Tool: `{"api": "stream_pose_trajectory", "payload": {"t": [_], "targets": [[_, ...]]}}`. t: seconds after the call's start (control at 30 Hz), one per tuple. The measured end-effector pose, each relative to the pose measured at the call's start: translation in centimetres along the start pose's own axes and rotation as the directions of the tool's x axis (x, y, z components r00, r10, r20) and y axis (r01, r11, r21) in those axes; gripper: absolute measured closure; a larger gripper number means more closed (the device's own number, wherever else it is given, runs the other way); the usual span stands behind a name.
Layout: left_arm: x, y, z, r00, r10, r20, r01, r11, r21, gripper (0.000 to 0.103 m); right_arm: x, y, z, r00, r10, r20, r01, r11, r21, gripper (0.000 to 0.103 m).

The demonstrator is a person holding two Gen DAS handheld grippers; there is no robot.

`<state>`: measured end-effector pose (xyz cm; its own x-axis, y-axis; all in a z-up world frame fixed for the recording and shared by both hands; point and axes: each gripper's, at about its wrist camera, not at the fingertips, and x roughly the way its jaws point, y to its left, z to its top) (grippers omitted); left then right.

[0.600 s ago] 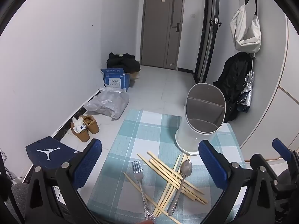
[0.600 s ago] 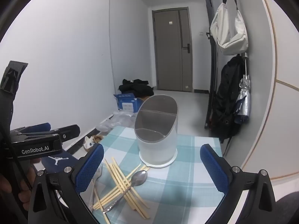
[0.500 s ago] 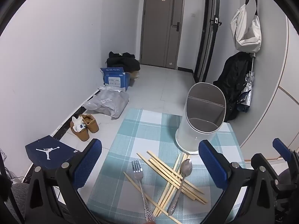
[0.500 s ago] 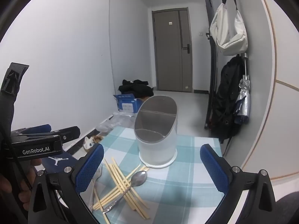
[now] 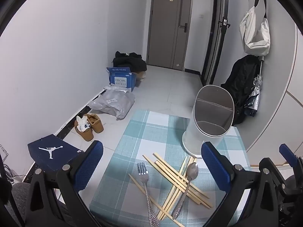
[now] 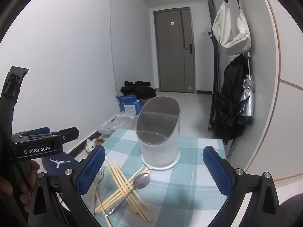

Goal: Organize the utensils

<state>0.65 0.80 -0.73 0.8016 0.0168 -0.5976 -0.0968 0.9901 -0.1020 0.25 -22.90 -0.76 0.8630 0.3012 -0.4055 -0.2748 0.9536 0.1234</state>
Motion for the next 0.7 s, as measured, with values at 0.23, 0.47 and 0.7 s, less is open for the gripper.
{"api": "stream_pose_trajectory", "payload": {"t": [0.23,0.47,0.7], "targets": [[-0.13,-0.26,-0.07,1.000,0.001,0.005,-0.001,1.000,0.007,0.001,0.03,0.56,-0.49,1.000,0.004,-0.002,-0.004,1.000,-0.003,0.000],[-0.13,-0.44,-0.18,1.000,0.009,0.006,-0.009,1.000,0.007,0.001,-0.21,0.39,-0.41,1.000,-0.008,0.007,0.008,1.000,0.000,0.000],[-0.15,-0.46,-0.17,1.000,0.010,0.007,-0.010,1.000,0.008,0.001,-0.25,0.37,-0.41,1.000,-0.010,0.009,0.010,1.000,-0.001,0.000]]}}
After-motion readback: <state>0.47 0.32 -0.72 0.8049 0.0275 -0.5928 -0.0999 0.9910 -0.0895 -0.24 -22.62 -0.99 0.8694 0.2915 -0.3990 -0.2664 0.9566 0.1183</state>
